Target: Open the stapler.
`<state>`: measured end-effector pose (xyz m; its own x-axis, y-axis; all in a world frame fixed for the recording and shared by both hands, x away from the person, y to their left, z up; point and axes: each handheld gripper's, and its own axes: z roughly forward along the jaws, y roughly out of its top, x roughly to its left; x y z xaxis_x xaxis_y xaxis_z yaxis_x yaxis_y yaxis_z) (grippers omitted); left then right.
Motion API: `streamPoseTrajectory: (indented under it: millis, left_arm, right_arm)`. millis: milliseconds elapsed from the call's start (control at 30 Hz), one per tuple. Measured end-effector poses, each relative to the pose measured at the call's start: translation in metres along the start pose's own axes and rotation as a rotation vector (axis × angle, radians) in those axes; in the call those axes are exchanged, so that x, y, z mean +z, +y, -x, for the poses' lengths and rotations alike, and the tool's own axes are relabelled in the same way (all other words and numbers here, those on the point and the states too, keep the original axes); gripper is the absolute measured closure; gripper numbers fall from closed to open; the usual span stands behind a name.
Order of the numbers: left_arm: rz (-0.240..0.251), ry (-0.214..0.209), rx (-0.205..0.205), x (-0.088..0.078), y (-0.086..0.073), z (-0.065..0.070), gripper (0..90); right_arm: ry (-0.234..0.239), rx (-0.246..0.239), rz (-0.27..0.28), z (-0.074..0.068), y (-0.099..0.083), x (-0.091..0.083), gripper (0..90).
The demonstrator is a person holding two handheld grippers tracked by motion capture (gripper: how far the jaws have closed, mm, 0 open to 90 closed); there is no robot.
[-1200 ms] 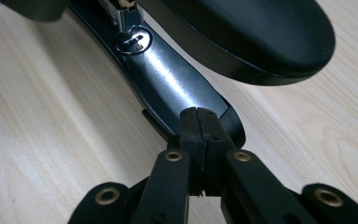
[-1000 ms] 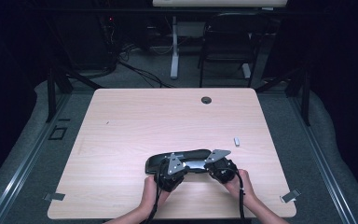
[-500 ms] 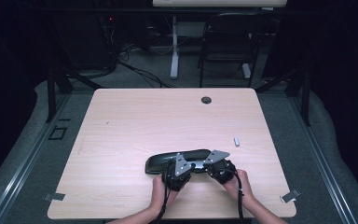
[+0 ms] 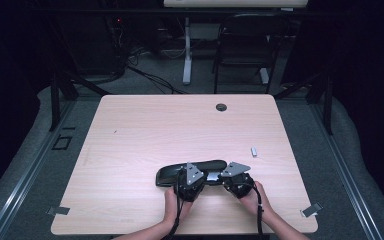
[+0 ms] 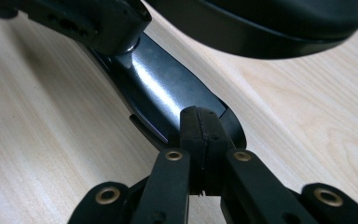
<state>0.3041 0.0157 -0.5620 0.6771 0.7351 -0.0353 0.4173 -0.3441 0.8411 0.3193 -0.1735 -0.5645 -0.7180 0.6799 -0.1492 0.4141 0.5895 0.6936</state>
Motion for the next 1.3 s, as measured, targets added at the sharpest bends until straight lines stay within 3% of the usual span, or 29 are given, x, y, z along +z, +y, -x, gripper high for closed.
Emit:
streamPoseTrajectory:
  millis: [133,467,667,1300]
  left_arm:
    - [0.004,-0.003,-0.005,0.0011,0.0001,-0.0002,90.0]
    - [-0.001,-0.01,-0.002,0.0013,0.0012,-0.0008,90.0]
    - [-0.001,-0.006,0.018,0.0042,0.0025,0.0013,90.0]
    - [0.02,0.004,-0.01,0.0045,0.0055,-0.0015,90.0]
  right_arm:
    - [0.017,0.018,-0.013,0.0029,0.001,-0.0003,90.0]
    - [0.01,0.024,0.003,0.0013,-0.0002,0.0003,90.0]
    - [0.006,0.025,0.004,0.0004,0.0003,0.0007,90.0]
    - [-0.013,0.027,0.007,-0.0018,-0.0011,0.0001,90.0]
